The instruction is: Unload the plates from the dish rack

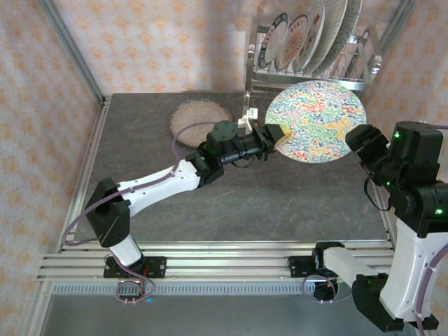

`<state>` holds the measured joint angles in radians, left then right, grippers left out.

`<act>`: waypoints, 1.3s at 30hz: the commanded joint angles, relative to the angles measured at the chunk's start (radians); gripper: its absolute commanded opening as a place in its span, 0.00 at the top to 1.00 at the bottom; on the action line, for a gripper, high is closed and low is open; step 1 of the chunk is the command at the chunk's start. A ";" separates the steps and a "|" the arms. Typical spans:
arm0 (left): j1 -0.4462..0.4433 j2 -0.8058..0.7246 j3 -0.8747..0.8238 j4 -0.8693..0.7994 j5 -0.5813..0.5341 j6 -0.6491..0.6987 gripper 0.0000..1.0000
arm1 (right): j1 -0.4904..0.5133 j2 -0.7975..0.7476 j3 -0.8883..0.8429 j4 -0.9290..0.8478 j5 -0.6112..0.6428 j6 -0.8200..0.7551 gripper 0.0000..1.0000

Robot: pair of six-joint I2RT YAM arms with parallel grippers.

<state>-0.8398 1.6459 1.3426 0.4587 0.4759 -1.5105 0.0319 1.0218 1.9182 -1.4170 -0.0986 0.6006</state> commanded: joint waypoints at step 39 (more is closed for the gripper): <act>0.627 -0.605 -0.525 -0.295 0.170 0.188 1.00 | 0.832 0.209 -0.102 0.569 0.090 -0.558 0.24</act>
<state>-0.2440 1.0645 0.8276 0.0826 0.6243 -1.3521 0.8368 1.2327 1.8458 -0.9802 -0.0605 0.1497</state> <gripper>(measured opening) 0.101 0.755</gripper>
